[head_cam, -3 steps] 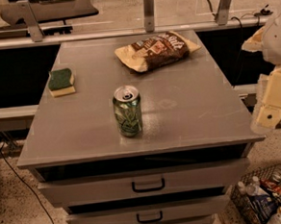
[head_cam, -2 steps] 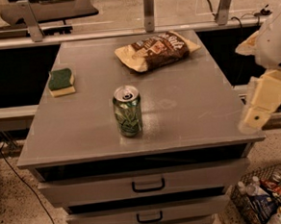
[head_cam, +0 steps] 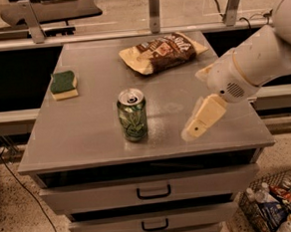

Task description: Knock green can over

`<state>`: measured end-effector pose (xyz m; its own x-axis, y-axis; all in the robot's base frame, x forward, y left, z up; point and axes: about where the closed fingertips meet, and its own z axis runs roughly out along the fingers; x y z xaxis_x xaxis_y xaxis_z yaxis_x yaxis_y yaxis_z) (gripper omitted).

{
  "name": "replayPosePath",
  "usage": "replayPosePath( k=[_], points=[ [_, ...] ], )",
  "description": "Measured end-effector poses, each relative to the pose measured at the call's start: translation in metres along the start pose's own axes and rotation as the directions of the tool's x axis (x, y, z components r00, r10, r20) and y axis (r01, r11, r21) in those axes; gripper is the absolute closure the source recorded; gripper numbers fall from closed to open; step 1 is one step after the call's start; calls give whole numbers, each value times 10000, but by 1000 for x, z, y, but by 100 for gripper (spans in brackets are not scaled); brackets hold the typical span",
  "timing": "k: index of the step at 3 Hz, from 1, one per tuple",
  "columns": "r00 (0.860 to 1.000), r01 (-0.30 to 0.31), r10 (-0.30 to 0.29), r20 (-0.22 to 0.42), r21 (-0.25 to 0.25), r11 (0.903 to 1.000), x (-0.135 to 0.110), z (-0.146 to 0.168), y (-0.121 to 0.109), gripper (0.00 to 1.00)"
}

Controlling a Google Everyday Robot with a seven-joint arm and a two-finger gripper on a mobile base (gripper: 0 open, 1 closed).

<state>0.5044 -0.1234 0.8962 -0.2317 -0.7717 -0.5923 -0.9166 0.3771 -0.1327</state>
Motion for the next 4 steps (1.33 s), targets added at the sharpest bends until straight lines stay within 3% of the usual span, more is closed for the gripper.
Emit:
replayPosePath(
  k=[1, 2, 4],
  points=[
    [9884, -303, 315, 1484, -103, 9995, -23, 37, -11, 0],
    [9662, -566, 627, 2502, -316, 9979, -43, 59, -12, 0],
    [9144, -1204, 1364, 3812, -654, 9906, -97, 94, -17, 0]
  ],
)
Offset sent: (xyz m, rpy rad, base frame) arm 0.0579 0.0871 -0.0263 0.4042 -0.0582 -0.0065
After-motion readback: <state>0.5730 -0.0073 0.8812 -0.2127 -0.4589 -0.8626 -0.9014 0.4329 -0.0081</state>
